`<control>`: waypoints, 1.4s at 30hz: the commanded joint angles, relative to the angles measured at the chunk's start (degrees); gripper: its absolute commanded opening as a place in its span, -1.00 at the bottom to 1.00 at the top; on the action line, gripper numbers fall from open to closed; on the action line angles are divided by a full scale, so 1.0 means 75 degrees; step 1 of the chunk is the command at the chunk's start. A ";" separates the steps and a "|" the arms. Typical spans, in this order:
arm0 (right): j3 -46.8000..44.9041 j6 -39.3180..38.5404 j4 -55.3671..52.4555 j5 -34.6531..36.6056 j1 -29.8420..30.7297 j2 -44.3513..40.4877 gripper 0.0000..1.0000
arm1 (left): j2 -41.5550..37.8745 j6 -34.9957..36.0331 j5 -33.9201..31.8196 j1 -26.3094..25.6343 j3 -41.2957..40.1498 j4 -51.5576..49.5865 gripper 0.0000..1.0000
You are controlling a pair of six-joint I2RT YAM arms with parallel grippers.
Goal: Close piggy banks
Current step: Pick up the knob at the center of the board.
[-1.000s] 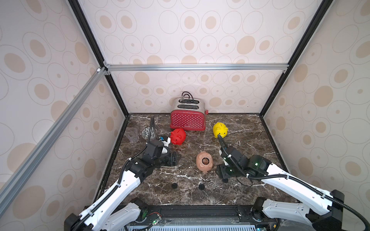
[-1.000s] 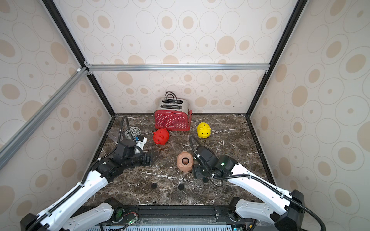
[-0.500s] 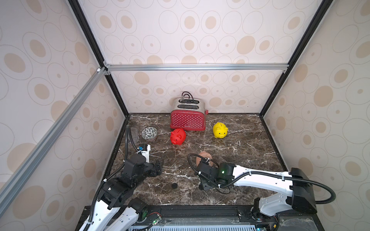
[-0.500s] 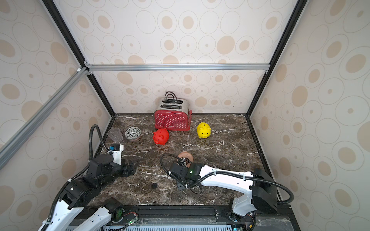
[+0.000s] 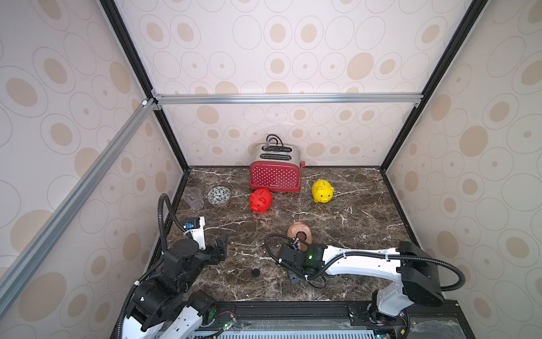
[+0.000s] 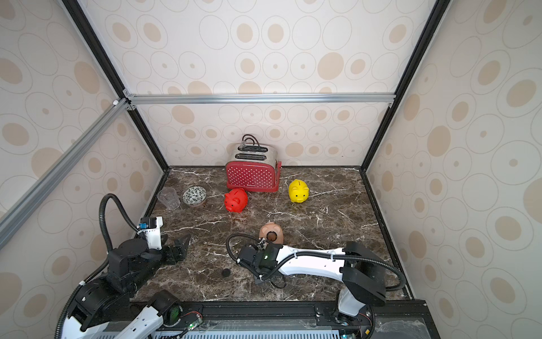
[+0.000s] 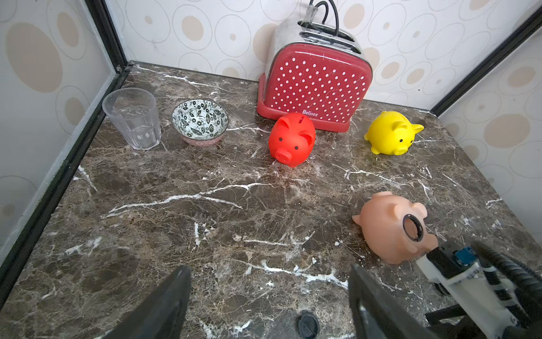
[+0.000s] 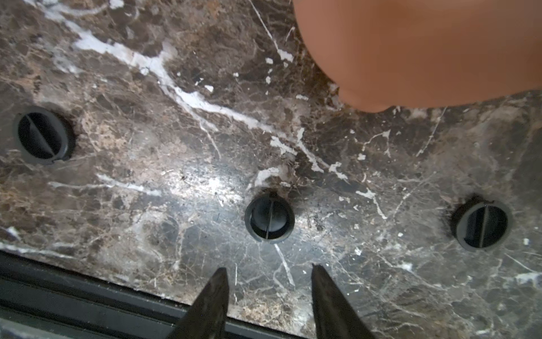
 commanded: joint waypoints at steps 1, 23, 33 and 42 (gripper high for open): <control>0.0239 0.0209 0.0014 0.0050 0.0061 0.0234 -0.08 | 0.0002 0.0132 -0.0170 0.0037 0.0107 -0.0232 0.68; 0.0294 0.0457 0.0065 0.0262 0.0060 0.0942 -0.58 | -0.0085 0.0120 -0.0247 0.0037 0.0070 -0.0204 0.69; 0.0065 0.0619 0.0287 0.0252 0.0019 0.0945 -0.62 | -0.0073 0.0129 -0.0183 0.0039 0.0053 -0.0184 0.70; -0.0121 0.0635 0.0375 0.0235 -0.0075 0.0946 -0.66 | -0.0055 0.0144 -0.0148 0.0037 0.0054 -0.0182 0.72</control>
